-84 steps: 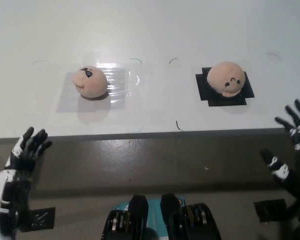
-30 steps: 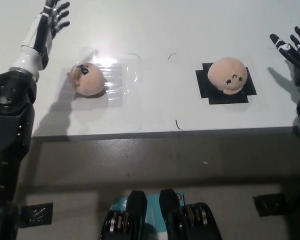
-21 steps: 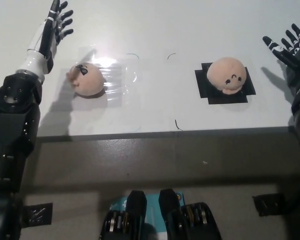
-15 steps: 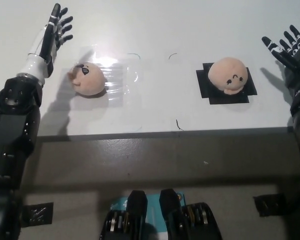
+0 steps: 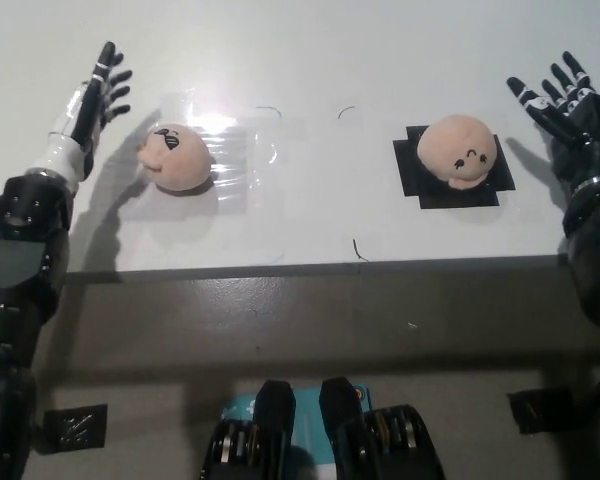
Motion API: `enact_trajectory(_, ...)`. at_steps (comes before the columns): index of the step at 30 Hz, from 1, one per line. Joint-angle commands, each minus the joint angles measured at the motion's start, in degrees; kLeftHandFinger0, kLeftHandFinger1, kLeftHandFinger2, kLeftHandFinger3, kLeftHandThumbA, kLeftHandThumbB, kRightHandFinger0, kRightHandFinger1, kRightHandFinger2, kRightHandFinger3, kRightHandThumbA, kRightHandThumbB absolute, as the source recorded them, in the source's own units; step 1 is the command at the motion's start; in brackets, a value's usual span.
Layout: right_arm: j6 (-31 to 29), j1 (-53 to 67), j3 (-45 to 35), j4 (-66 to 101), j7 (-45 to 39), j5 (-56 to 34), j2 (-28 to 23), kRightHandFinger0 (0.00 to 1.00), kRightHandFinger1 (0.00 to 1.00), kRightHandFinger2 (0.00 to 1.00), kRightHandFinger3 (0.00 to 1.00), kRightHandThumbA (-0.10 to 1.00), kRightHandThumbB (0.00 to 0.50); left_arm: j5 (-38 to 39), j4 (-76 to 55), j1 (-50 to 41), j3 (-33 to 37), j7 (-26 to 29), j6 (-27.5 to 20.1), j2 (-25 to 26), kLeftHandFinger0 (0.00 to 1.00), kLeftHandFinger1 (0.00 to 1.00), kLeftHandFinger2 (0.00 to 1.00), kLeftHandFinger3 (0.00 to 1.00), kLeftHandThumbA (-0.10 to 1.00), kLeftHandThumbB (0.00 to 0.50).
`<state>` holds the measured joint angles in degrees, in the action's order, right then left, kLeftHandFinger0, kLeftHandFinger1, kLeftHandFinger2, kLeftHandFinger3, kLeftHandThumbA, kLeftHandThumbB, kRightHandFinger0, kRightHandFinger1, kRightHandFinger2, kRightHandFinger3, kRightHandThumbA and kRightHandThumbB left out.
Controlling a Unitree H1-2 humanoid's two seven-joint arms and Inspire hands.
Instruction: Use both hands to push two dumpling toys together to the middle
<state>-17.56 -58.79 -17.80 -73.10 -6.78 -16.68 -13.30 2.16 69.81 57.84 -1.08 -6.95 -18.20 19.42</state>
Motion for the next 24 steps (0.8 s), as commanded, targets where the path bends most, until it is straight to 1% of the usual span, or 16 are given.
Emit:
enact_trajectory(1,-4.28,-2.41,0.10,0.18,-2.01,-0.47,-0.90,1.00,1.00,1.00,1.00,0.95,0.121,-0.53,1.07,4.35,0.07,0.66,-4.03,-0.63,1.00,1.00,1.00,1.00,1.00,0.391)
enact_trajectory(2,-4.07,-2.40,-0.01,-0.17,-1.98,-0.60,-0.78,1.00,1.00,1.00,1.00,0.95,0.132,-1.10,1.11,4.34,0.49,1.41,-3.56,-1.08,1.00,1.00,1.00,1.00,1.00,0.419)
enact_trajectory(4,-4.13,-2.18,0.29,-0.16,-1.37,-0.22,-0.32,1.00,1.00,1.00,1.00,0.97,0.139,-1.86,1.58,4.25,1.14,2.19,-2.75,-1.72,1.00,1.00,1.00,1.00,1.00,0.425)
enact_trajectory(7,-3.49,-1.94,-0.31,-1.05,-2.24,-1.15,0.42,1.00,1.00,1.00,1.00,0.96,0.146,-2.79,1.62,3.61,2.14,2.56,-4.08,-2.75,1.00,1.00,1.00,1.00,1.00,0.387)
enact_trajectory(9,-3.73,-1.70,-0.08,-1.57,-2.25,-0.98,0.88,1.00,1.00,1.00,1.00,0.96,0.146,-2.48,2.39,3.56,2.13,2.23,-3.86,-3.59,1.00,1.00,1.00,1.00,1.00,0.399)
enact_trajectory(12,-4.15,-1.01,0.24,-2.06,-2.40,-0.79,1.53,1.00,1.00,1.00,1.00,0.97,0.132,-1.92,2.72,3.14,1.70,1.67,-4.52,-4.61,1.00,1.00,1.00,1.00,1.00,0.399)
enact_trajectory(14,-4.42,-0.54,0.33,-2.45,-2.36,-0.70,2.14,1.00,1.00,1.00,1.00,0.98,0.120,-2.73,2.37,2.52,2.11,2.60,-5.48,-5.05,1.00,1.00,1.00,1.00,1.00,0.398)
enact_trajectory(16,-4.48,-0.33,0.38,-2.91,-2.27,-0.64,2.53,1.00,1.00,1.00,1.00,0.98,0.136,-3.22,2.69,2.37,2.37,3.24,-5.48,-5.20,1.00,1.00,1.00,1.00,1.00,0.393)
enact_trajectory(17,-4.34,-0.03,0.37,-2.91,-2.49,-0.71,2.78,1.00,1.00,1.00,1.00,0.99,0.127,-2.73,2.89,2.11,1.97,3.05,-5.89,-5.38,1.00,1.00,1.00,1.00,1.00,0.384)
enact_trajectory(19,-4.31,0.58,0.20,-2.79,-3.12,-0.99,3.05,1.00,1.00,1.00,1.00,0.98,0.143,-2.45,3.08,1.55,1.78,2.61,-6.56,-5.39,1.00,1.00,1.00,1.00,1.00,0.398)
enact_trajectory(22,-4.08,0.61,-0.13,-3.25,-3.35,-1.34,3.10,1.00,1.00,1.00,1.00,0.98,0.148,-2.18,3.65,1.55,1.60,2.21,-7.03,-5.41,1.00,1.00,1.00,1.00,1.00,0.408)
enact_trajectory(23,-4.15,0.71,-0.15,-3.21,-3.37,-1.38,3.17,1.00,1.00,1.00,1.00,0.99,0.151,-1.99,3.66,1.61,1.44,2.13,-6.99,-5.44,1.00,1.00,1.00,1.00,1.00,0.403)
enact_trajectory(24,-4.09,0.73,-0.28,-3.27,-3.44,-1.53,3.25,1.00,1.00,1.00,1.00,0.99,0.150,-1.94,3.78,1.70,1.39,2.00,-6.93,-5.41,1.00,1.00,1.00,1.00,1.00,0.412)
